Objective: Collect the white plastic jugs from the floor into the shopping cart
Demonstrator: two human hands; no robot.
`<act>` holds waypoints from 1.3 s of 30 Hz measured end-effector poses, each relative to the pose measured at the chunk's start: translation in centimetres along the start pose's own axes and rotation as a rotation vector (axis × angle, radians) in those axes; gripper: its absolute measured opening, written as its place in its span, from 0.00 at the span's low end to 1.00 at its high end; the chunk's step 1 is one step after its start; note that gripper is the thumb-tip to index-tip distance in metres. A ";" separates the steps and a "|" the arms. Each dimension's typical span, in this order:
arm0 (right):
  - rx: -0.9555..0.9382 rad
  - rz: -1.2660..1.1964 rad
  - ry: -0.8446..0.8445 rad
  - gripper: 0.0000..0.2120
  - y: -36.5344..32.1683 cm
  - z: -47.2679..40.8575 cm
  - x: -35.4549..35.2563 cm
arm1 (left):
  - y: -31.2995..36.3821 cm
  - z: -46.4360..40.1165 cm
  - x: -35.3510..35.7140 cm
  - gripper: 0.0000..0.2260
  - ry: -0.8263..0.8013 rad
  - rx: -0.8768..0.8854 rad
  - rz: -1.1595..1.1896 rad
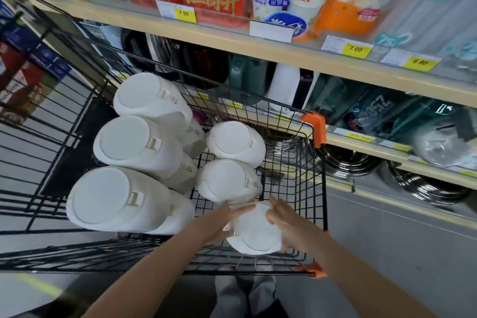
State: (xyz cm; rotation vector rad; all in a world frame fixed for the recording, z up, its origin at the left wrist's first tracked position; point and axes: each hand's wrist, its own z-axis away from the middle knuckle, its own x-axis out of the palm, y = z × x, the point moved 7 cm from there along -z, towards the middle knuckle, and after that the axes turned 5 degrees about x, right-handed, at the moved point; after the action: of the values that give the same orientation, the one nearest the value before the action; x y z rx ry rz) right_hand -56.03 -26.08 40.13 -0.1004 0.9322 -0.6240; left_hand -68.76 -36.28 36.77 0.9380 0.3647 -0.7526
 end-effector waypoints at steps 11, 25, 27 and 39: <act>0.067 0.064 0.029 0.20 -0.2 1.1 -1.6 | -0.4 2.6 -0.8 0.43 -0.125 -0.058 -0.226; 0.370 -0.235 0.219 0.22 1.7 13.2 -10.7 | 13.3 4.9 -11.3 0.25 0.073 0.194 -0.440; 0.410 -0.257 0.259 0.22 3.3 15.9 -10.8 | 16.8 4.3 -12.2 0.24 0.094 0.278 -0.431; 0.747 -0.546 0.481 0.20 14.9 38.4 -8.4 | 40.4 -3.6 -9.2 0.20 0.078 0.584 -0.557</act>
State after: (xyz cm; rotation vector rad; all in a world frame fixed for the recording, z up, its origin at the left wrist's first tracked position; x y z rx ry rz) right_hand -23.09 -16.22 64.33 0.4998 1.0780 -1.5138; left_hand -45.96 -14.56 64.00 1.4405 0.4947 -1.3789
